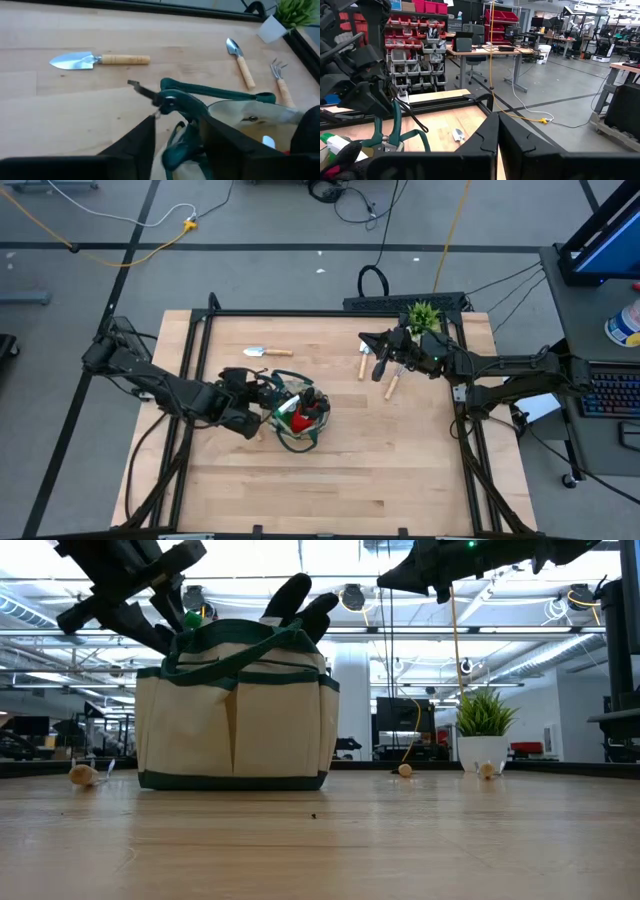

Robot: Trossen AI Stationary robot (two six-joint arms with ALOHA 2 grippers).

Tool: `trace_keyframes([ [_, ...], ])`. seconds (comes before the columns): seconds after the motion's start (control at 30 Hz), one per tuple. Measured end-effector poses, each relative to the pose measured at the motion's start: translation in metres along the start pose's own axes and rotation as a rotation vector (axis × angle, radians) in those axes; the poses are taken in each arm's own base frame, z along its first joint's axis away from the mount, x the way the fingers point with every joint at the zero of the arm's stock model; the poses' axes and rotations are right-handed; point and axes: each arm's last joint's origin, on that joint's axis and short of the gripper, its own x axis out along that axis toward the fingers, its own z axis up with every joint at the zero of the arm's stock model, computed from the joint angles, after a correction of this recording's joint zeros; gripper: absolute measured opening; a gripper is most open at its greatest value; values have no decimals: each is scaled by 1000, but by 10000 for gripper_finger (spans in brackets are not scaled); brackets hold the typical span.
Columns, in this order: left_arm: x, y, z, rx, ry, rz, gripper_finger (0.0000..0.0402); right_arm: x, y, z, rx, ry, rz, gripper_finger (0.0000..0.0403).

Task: Pick & Place Garden tools in Gardening bag
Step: Put the green shear scissors into the brown gardening bag

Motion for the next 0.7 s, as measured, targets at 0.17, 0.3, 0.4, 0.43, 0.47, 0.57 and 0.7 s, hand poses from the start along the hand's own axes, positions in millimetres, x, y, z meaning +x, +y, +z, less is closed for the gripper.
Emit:
trace_keyframes([
  [0.17, 0, -2, 1, -2, -28, -16, 59, 0, 0, 0, 0, 0, 0, 0],
  [0.3, 0, -6, 1, 30, -40, -45, 51, 0, 0, 0, -2, -3, -1, 0],
  [0.4, 1, -8, 1, 29, -41, -58, 48, 0, 0, 0, -3, -3, -1, 0],
  [0.43, 1, -8, 1, 33, -42, -60, 47, 0, 0, 0, -3, -3, -1, 0],
  [0.47, 1, -9, 1, 37, -42, -64, 45, 0, 0, 0, -3, -3, -1, 0],
  [0.57, -1, -12, 1, 76, -43, -93, 43, 0, 0, 0, -3, -3, -1, 0],
  [0.7, -3, -17, 2, 159, -32, -143, 39, 0, 0, 0, -3, -3, -1, 0],
])
